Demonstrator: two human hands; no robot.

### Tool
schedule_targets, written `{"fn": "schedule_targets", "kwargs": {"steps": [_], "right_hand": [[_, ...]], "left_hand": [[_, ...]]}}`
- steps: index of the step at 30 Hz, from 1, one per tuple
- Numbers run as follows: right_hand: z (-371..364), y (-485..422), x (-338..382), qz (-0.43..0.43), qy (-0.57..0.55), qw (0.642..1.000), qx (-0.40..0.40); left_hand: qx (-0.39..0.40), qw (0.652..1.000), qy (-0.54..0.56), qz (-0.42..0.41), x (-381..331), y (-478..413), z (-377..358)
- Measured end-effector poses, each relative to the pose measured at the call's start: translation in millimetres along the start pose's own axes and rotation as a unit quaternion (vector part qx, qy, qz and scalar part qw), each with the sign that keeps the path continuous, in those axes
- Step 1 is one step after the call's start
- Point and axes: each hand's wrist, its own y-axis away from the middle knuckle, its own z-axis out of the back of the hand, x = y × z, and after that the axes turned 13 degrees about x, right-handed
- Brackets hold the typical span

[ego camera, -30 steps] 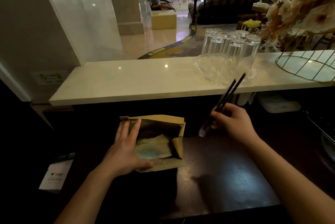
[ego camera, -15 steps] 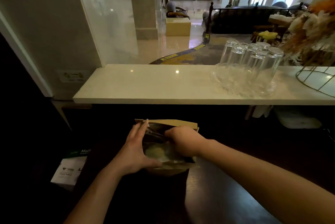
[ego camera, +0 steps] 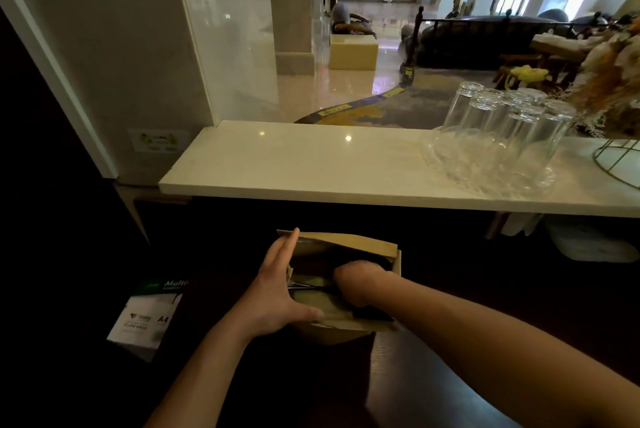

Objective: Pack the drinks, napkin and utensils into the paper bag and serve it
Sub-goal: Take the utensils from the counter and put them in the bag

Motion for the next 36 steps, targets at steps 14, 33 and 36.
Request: {"fn": "schedule_targets", "kwargs": {"steps": [14,33,36], "right_hand": [[-8,0,-14,-0.025,-0.033,0.999,-0.031],[-6,25,-9,0.061,-0.047,0.986,-0.146],[-4,43,-7,0.105,-0.052,0.974,-0.192]], "left_hand": [[-0.013,0.999,-0.046,-0.001,8,-6,-3],[-0.030,0.998,-0.046,-0.016,11,-4,-5],[-0.048,0.998,-0.027,-0.031,13,-3,-5]]}}
